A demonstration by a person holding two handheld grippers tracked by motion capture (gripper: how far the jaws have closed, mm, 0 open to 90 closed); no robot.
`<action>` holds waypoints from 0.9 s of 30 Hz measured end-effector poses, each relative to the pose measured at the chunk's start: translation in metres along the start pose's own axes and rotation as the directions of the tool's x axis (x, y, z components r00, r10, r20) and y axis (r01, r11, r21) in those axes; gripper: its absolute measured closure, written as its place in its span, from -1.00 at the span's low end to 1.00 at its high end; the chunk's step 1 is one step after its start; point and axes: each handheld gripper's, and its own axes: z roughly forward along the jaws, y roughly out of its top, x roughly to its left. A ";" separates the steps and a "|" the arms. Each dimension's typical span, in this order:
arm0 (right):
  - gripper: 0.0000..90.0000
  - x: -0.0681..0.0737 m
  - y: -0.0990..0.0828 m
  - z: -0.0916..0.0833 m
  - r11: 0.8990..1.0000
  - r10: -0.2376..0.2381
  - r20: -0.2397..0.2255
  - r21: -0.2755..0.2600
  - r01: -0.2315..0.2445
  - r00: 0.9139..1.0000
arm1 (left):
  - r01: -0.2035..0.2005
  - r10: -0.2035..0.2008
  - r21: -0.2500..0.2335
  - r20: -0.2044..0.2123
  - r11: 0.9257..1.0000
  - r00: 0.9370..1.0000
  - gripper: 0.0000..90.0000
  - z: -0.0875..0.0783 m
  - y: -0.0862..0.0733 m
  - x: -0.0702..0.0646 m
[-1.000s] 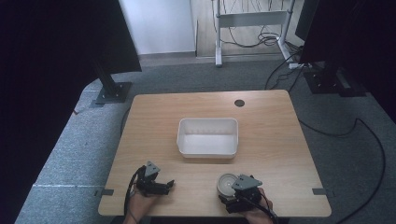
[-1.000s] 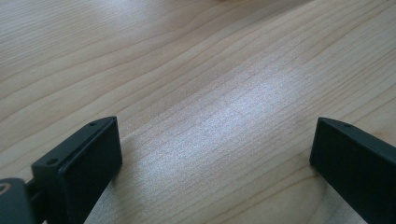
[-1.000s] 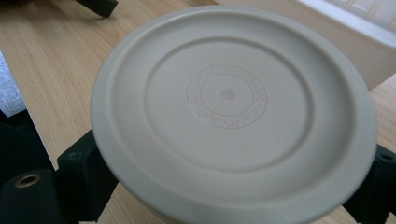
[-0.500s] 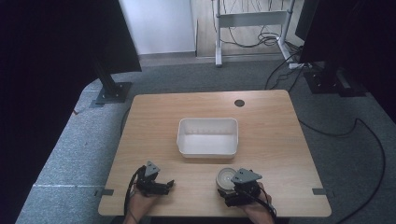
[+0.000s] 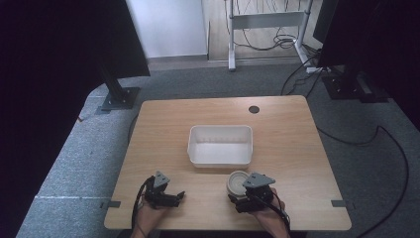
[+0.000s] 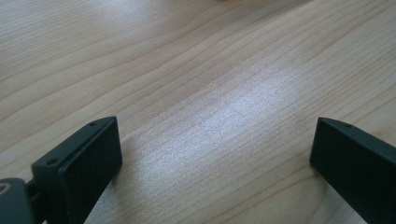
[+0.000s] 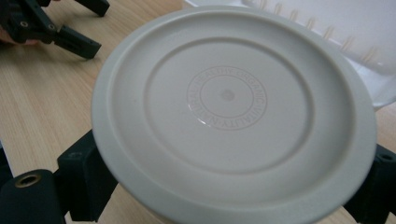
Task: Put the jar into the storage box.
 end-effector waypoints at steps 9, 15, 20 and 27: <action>-0.79 -0.003 0.014 0.004 1.000 0.000 0.007 -0.011 0.000 1.000 | 0.000 0.000 0.000 0.000 1.000 1.000 -0.96 0.000 0.000 0.000; -0.79 -0.004 0.021 0.008 1.000 0.002 0.009 -0.014 -0.002 1.000 | 0.000 0.000 -0.001 0.001 1.000 1.000 -0.96 0.000 0.000 0.000; -0.79 -0.007 0.025 0.011 1.000 0.012 0.016 -0.014 -0.011 1.000 | 0.000 0.000 0.000 0.000 1.000 1.000 -0.96 0.000 0.000 0.000; -0.79 -0.011 0.031 0.015 1.000 0.015 0.027 -0.013 -0.015 1.000 | 0.000 0.000 0.000 0.000 1.000 1.000 -0.96 0.000 0.000 0.000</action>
